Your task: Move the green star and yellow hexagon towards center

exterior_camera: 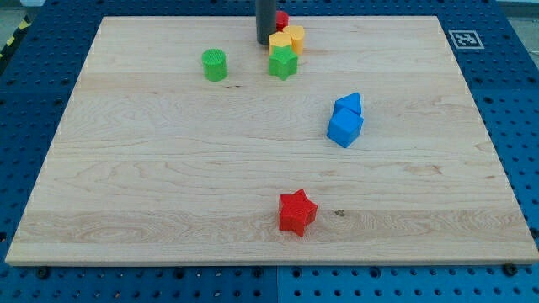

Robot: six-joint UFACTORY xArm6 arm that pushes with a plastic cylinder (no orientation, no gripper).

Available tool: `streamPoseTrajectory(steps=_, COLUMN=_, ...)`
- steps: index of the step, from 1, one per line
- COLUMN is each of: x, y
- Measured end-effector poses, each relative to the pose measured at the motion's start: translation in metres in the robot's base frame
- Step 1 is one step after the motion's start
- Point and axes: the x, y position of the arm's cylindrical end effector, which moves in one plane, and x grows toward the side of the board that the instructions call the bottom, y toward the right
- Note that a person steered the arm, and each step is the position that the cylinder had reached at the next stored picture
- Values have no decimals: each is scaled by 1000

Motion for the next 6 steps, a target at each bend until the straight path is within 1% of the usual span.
streamPoseTrajectory(steps=2, x=25, y=28)
streamPoseTrajectory(steps=3, x=32, y=25)
streamPoseTrajectory(steps=4, x=51, y=24)
streamPoseTrajectory(steps=6, x=83, y=101)
